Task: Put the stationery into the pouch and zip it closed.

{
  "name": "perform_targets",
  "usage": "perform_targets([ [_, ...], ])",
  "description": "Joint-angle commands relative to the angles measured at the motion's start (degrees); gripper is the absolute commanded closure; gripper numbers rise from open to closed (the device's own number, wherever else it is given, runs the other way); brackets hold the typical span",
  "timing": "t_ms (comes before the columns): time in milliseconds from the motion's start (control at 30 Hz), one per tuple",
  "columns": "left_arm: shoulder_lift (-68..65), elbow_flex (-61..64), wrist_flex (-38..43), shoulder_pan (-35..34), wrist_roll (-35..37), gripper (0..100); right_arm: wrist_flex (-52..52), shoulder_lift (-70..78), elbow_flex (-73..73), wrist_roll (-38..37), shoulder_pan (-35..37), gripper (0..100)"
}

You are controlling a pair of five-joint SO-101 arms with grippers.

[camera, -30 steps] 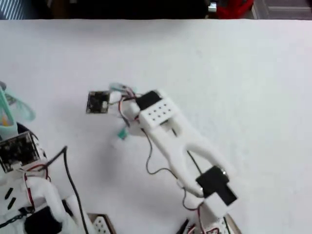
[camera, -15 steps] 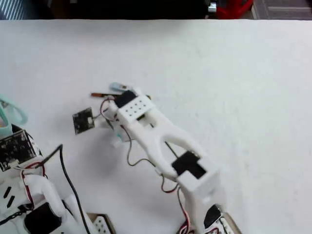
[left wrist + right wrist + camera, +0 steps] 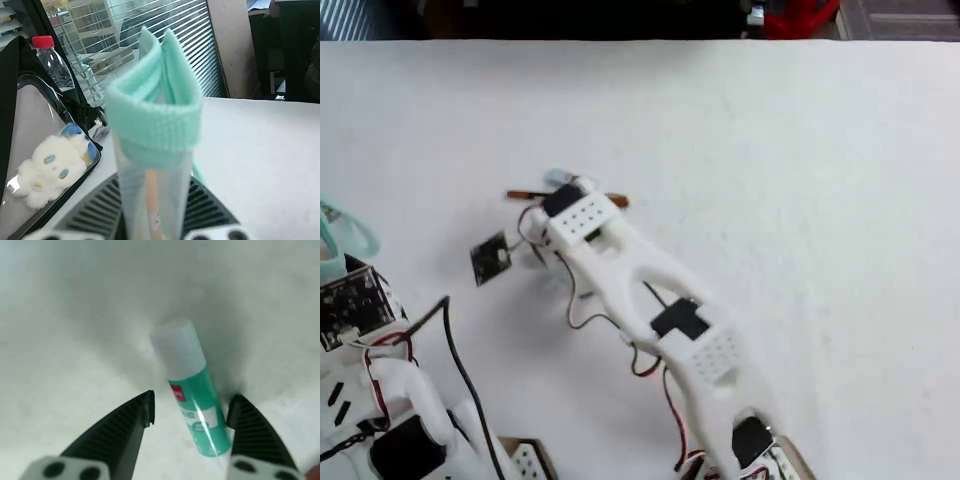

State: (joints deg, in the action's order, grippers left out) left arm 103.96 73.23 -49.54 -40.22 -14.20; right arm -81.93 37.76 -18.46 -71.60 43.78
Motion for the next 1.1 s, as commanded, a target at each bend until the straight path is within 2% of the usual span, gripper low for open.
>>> perform_targets([
  [0, 0.66, -0.62, 0.35, 1.63, -0.09, 98, 0.84, 0.40, -3.52, -0.53, 0.57, 76.4],
  [367, 0.66, 1.85, 0.88, 1.63, -0.09, 98, 1.10, 4.44, -3.43, -0.53, 0.40, 98.2],
  [567, 0.66, 1.85, 0.88, 2.95, -0.09, 98, 0.92, 2.77, -3.52, -0.35, -0.66, 97.9],
  [733, 0.66, 1.67, 0.62, 8.04, 0.00, 98, 0.75, -4.00, -3.08, 5.10, -3.12, 97.9],
  [867, 0.66, 1.58, 0.53, 13.32, 0.00, 98, -1.45, -9.63, -2.99, 6.51, -4.44, 97.9],
  [1067, 0.66, 1.49, 0.53, 17.36, 7.74, 98, -6.73, -18.07, -3.16, 8.62, -5.67, 97.9],
])
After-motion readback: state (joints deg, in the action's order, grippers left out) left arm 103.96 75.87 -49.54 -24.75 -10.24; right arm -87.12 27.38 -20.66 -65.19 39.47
